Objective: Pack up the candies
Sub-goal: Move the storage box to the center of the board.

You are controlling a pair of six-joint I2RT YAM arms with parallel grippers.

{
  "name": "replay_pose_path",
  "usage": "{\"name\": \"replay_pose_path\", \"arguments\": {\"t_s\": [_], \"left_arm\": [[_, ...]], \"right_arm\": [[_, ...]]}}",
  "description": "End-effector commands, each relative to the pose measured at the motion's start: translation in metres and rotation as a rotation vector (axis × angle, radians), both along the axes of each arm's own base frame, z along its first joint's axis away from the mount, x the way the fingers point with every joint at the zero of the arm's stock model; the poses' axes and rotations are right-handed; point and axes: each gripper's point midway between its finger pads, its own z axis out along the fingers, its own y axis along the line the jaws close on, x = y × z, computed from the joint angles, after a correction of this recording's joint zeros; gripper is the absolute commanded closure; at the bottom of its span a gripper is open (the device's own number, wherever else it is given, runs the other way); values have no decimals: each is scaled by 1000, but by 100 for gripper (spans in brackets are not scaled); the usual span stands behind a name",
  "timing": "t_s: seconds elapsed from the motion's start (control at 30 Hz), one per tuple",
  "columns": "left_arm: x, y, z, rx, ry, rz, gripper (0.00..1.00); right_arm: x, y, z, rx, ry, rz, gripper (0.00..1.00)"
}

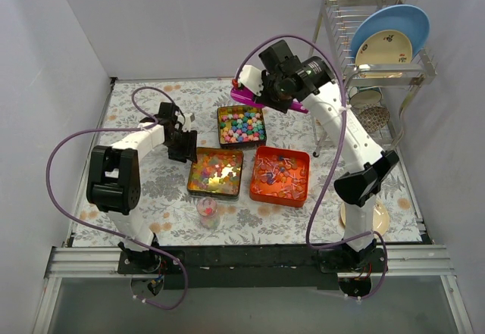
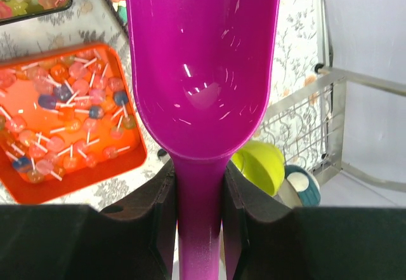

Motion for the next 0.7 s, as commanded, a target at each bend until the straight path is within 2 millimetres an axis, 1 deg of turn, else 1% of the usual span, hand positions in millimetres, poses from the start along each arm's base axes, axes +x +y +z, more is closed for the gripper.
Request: {"name": "replay_pose_path", "arguments": {"t_s": [0.0, 0.03, 0.1, 0.13, 0.17, 0.23, 0.27, 0.33, 0.37, 0.4, 0.43, 0.47, 0.5, 0.53, 0.57, 0.6, 0.63, 0.67], "left_arm": [[7, 57, 2, 143, -46, 74, 56], [11, 68, 3, 152, -54, 91, 56], [17, 101, 3, 159, -59, 132, 56], [21, 113, 2, 176, -65, 142, 58], [27, 132, 6, 192, -85, 155, 58], [37, 151, 6, 215, -117, 158, 59], [41, 166, 9, 236, -139, 165, 59], [52, 184, 9, 282, -186, 127, 59], [60, 200, 15, 309, -216, 148, 58], [66, 207, 18, 315, -232, 150, 58], [74, 210, 26, 309, -252, 159, 57], [82, 211, 37, 297, -286, 168, 55], [98, 204, 62, 248, -358, 175, 55], [107, 201, 78, 225, -399, 193, 53], [115, 192, 101, 199, -455, 206, 52], [128, 183, 131, 175, -526, 207, 51], [133, 172, 146, 148, -553, 224, 50], [138, 141, 159, 123, -587, 168, 49]], "right_arm": [[9, 12, 34, 110, -72, 18, 99], [11, 14, 30, 109, -65, 18, 99], [13, 19, 30, 121, -59, 30, 99], [14, 22, 28, 127, -57, 36, 99], [15, 24, 28, 132, -57, 39, 99], [15, 26, 24, 125, -48, 53, 99], [16, 26, 23, 123, -46, 54, 99], [19, 27, 16, 112, -33, 54, 99], [20, 27, 18, 116, -37, 51, 99], [22, 29, 19, 125, -44, 52, 99], [22, 31, 20, 133, -46, 50, 99], [22, 31, 23, 140, -52, 49, 99], [22, 29, 23, 135, -55, 41, 99], [21, 26, 25, 130, -60, 33, 99], [20, 23, 24, 120, -61, 28, 99], [21, 19, 22, 101, -60, 15, 99], [20, 16, 23, 96, -62, 10, 99], [22, 13, 23, 96, -63, 0, 99]]}}
